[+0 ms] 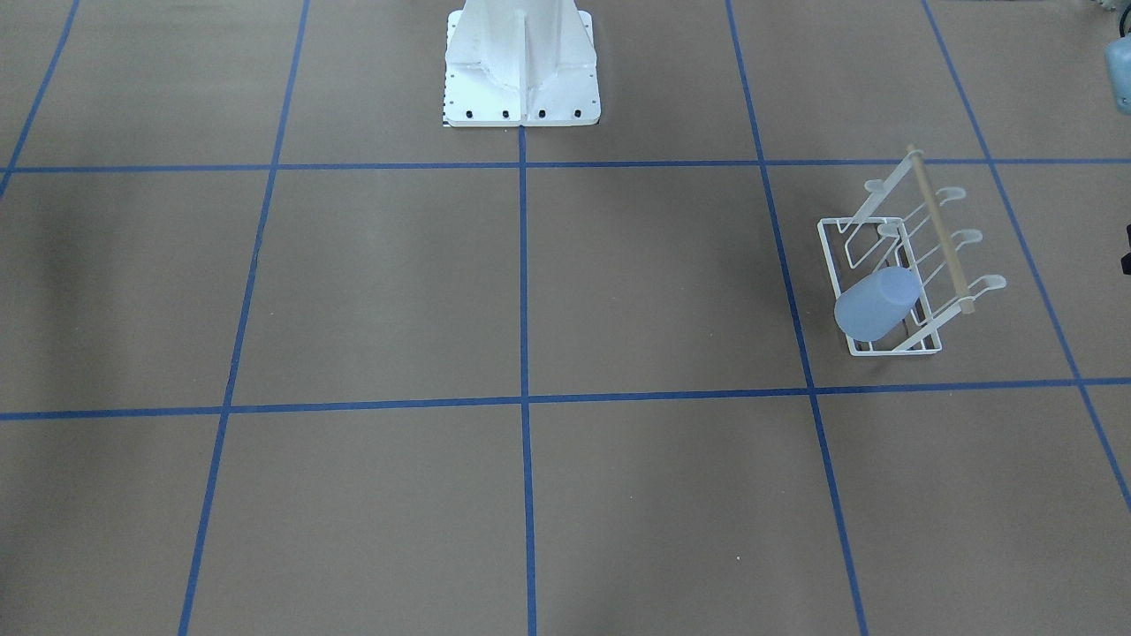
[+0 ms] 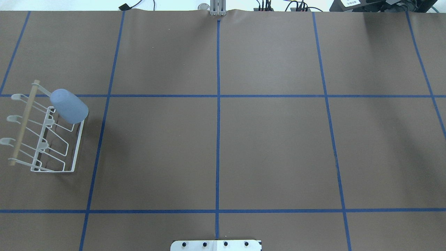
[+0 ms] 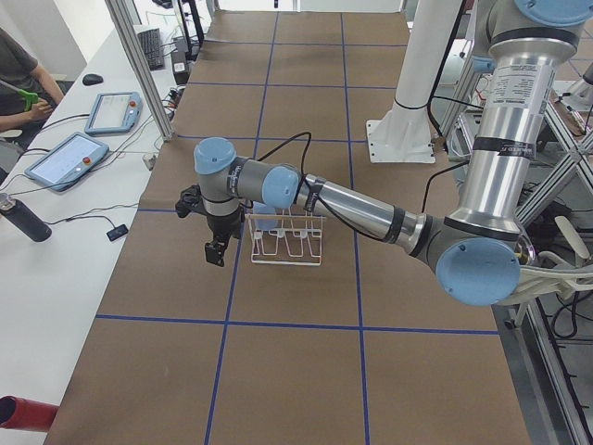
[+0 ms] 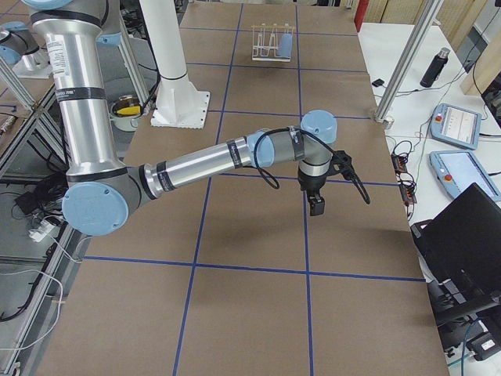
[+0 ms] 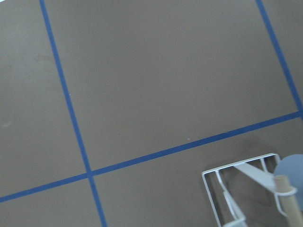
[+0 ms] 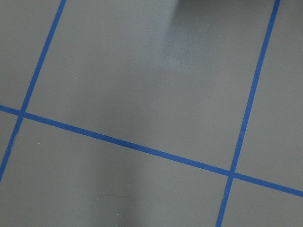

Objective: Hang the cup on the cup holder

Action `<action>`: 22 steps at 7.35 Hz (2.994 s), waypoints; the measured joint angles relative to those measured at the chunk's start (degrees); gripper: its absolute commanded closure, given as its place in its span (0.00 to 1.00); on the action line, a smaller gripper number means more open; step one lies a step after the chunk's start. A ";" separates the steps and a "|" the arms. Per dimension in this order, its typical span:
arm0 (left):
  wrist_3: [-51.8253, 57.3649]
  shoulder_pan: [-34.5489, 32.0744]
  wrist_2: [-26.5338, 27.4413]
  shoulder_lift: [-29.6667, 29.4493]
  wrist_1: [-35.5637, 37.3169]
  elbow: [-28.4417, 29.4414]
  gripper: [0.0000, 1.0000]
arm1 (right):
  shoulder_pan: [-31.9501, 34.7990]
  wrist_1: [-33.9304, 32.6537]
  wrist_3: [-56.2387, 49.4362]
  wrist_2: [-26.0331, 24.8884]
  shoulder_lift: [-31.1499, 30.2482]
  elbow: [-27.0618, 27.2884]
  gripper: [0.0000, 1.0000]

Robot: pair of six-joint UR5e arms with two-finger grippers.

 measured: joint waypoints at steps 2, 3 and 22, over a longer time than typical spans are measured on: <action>-0.55 -0.33 -4.11 1.69 -0.28 -0.68 0.02 | 0.05 -0.40 -0.08 0.16 -0.10 -0.02 0.00; -1.19 -0.40 -4.70 1.94 -0.36 -1.09 0.02 | 0.05 -0.30 0.05 0.27 -0.39 -0.08 0.00; -1.80 -0.33 -4.38 7.85 -0.32 -12.25 0.02 | -0.27 0.28 0.18 2.53 -2.01 0.64 0.00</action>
